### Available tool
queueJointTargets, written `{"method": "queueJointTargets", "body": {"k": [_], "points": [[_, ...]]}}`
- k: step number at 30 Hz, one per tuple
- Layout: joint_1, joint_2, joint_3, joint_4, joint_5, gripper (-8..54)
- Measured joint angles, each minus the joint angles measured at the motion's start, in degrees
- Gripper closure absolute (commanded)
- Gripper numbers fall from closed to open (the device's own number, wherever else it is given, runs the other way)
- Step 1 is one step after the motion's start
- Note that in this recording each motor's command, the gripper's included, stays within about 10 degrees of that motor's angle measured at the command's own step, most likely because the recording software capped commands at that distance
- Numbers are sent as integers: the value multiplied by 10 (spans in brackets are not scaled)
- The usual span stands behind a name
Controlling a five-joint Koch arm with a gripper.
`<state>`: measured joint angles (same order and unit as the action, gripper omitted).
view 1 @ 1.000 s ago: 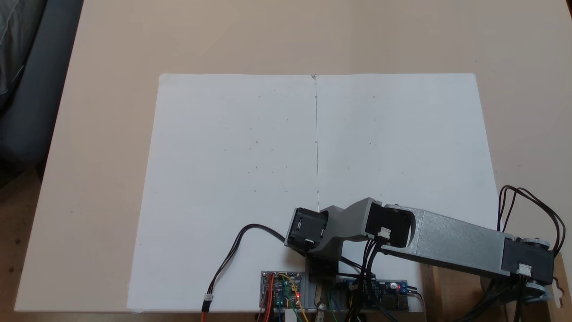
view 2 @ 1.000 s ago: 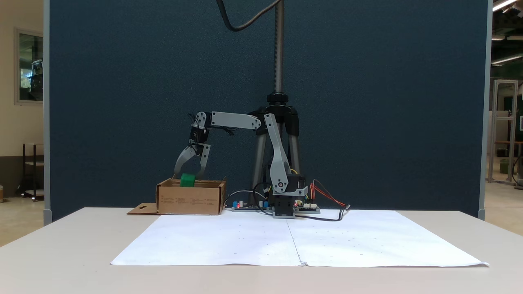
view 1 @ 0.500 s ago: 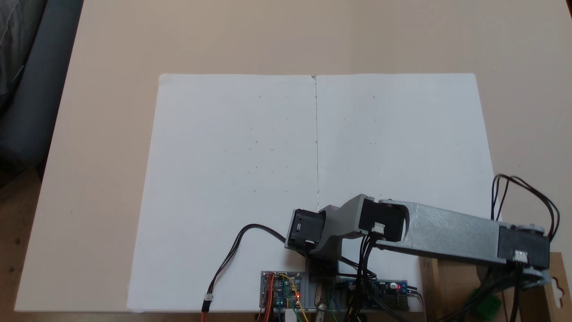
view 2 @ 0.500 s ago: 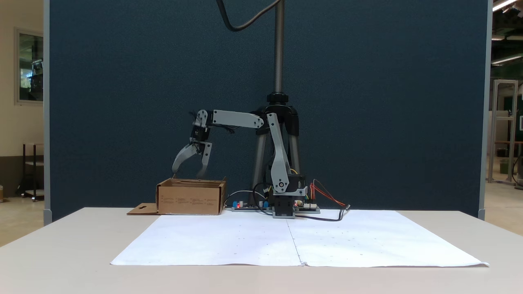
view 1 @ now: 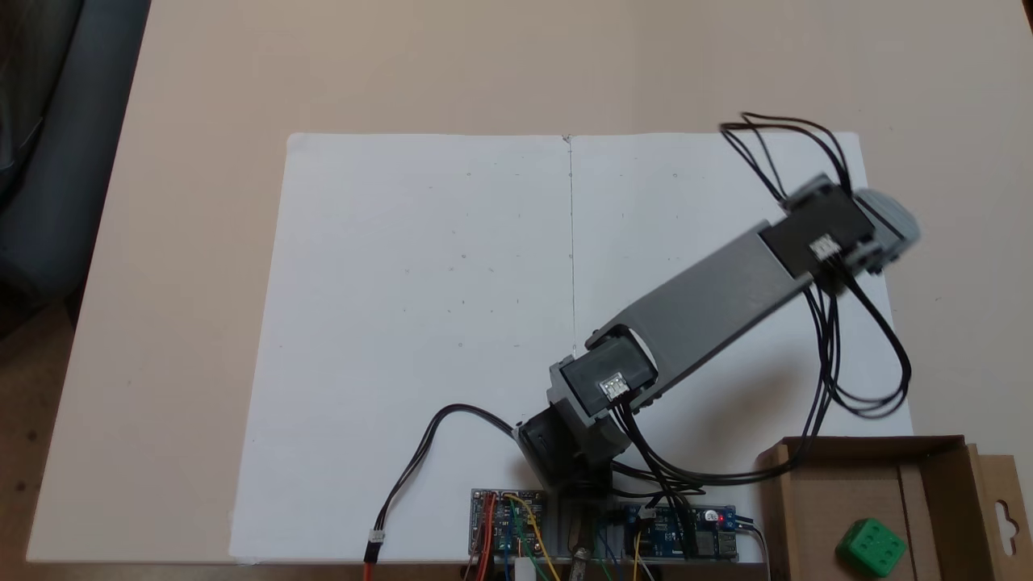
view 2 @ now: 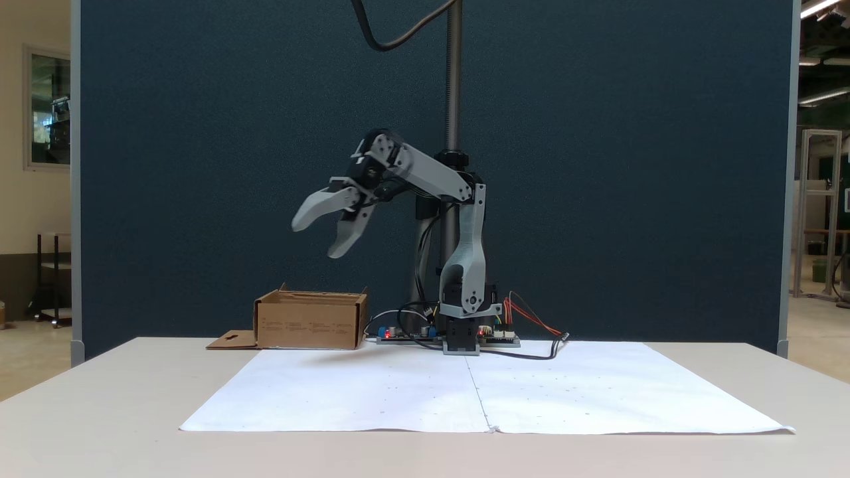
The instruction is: Grasp a green dice and put it in the bin.
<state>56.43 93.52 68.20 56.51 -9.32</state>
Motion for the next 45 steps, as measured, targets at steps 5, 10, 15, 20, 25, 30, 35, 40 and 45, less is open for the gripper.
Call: {"method": "queueJointTargets", "body": {"k": [5,10,15,20,25,30,35,40,45], "points": [[-172,2,0,-2,21,47],[-323,1,0,-18,26,14],[-422,-9,2,-83,26,11],[-483,-10,71,-198,26,17],[-522,5,140,-308,26,17],[-534,55,251,-417,26,16],[-536,90,336,-515,26,12],[-519,110,464,-613,26,14],[-523,134,587,-704,26,17]]}}
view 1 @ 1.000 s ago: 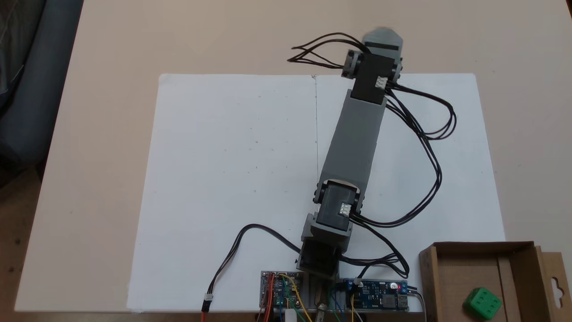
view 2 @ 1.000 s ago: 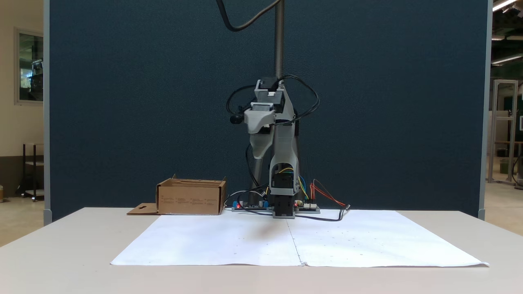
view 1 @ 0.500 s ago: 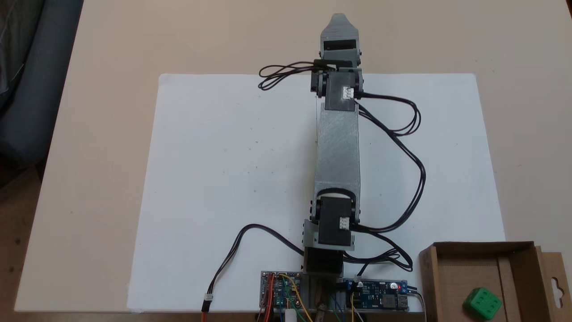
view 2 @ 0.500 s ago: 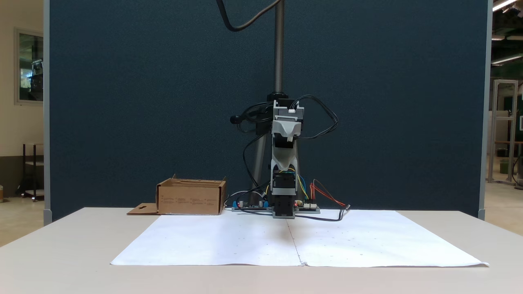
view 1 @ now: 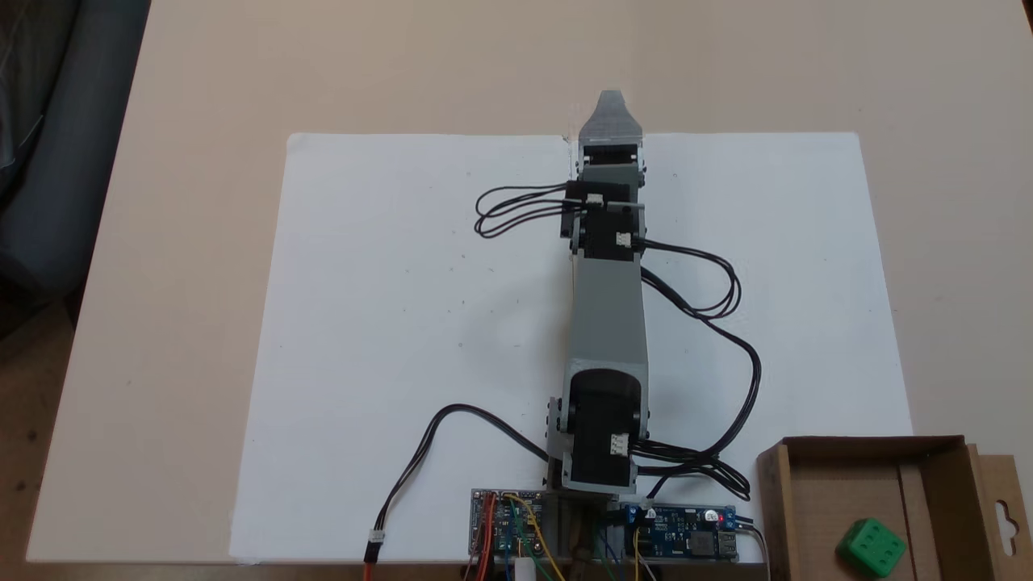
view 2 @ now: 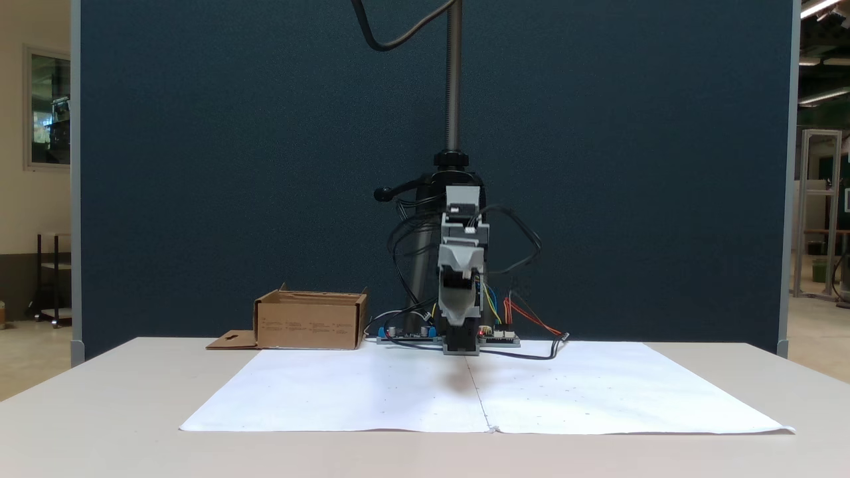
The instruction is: Grasp a green dice and put it in the bin.
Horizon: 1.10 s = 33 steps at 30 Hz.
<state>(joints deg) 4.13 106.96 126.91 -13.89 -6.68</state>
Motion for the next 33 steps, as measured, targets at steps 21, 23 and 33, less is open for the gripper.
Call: {"method": "queueJointTargets", "body": {"k": [21,23,33], "points": [[-25,111,433,-427,0,20],[-25,133,449,-460,0,20],[-41,206,487,-637,0,20]]}}
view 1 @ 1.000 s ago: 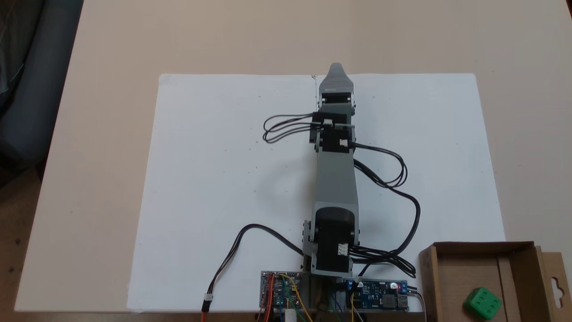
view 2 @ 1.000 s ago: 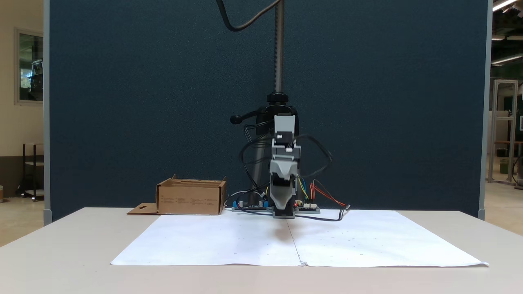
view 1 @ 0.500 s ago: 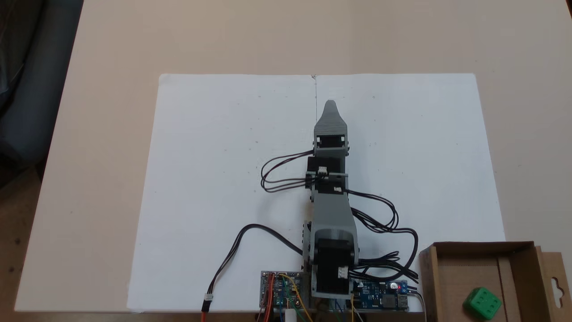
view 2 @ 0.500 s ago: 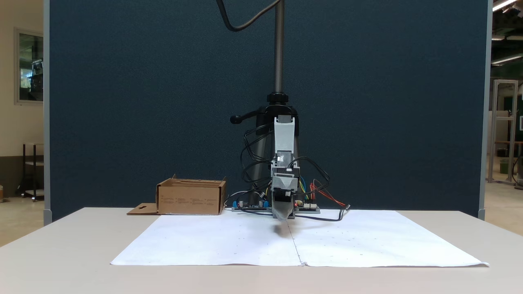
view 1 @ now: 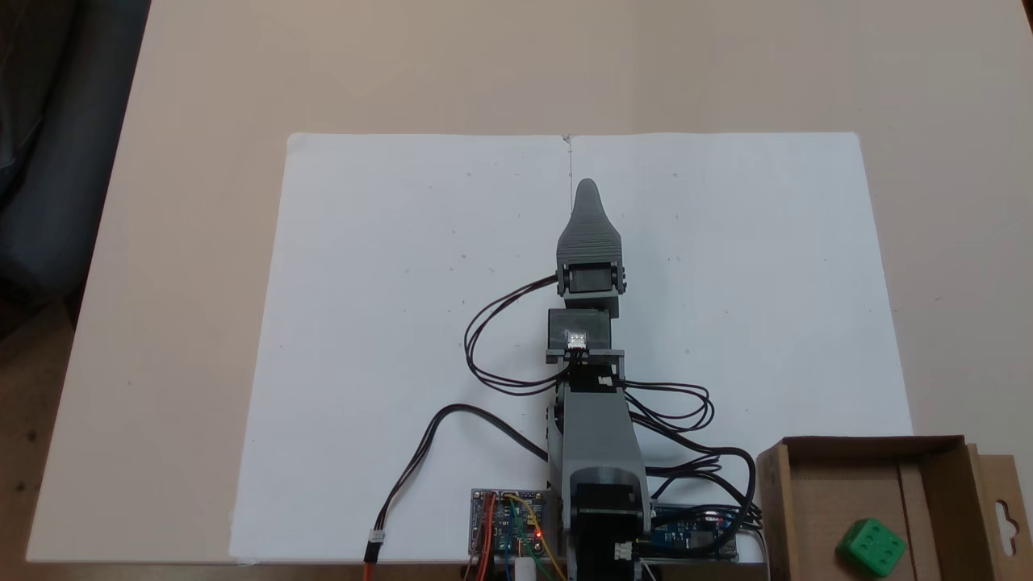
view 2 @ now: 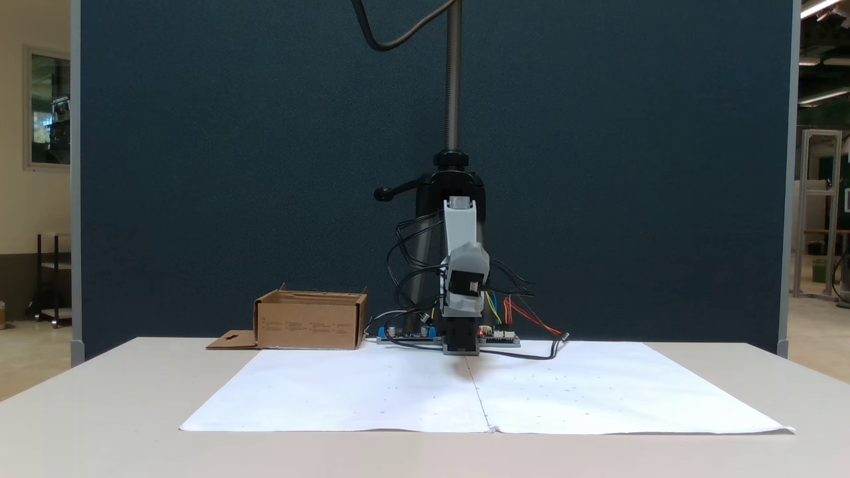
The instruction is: Grasp a green dice and put it in the bin.
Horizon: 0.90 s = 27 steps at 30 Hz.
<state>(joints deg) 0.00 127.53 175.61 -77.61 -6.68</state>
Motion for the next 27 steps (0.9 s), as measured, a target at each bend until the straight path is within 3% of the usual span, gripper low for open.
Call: {"method": "queueJointTargets", "body": {"k": [11,27], "points": [[0,15,0,-171,0,20],[0,18,0,-176,0,17]]}}
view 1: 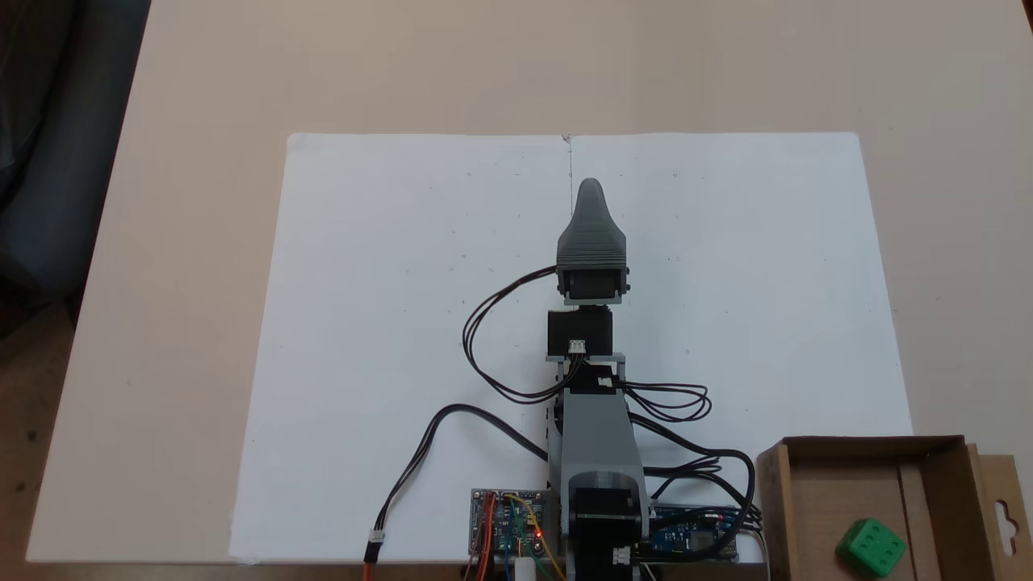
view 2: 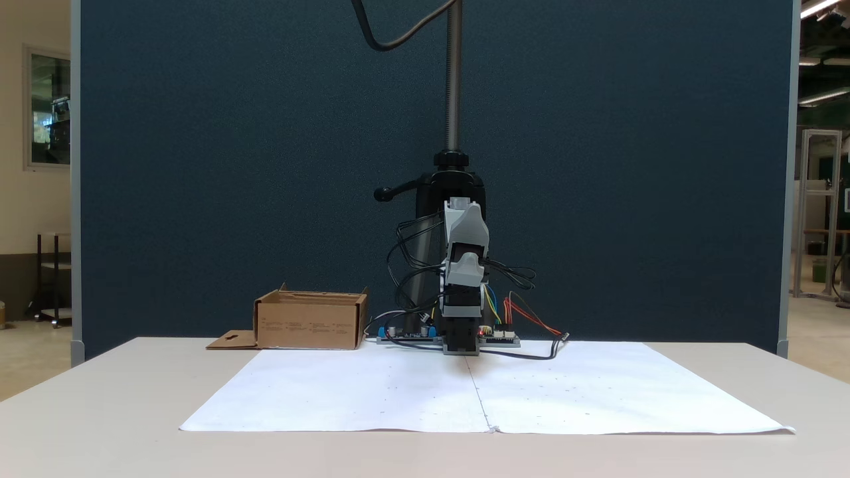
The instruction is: Grasp a green dice and put it in the bin.
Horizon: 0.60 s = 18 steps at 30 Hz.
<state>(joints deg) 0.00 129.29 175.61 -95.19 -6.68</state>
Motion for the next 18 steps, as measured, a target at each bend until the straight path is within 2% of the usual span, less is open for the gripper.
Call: {"method": "queueJointTargets", "body": {"k": [18], "points": [[14,0,0,0,0,16]]}}
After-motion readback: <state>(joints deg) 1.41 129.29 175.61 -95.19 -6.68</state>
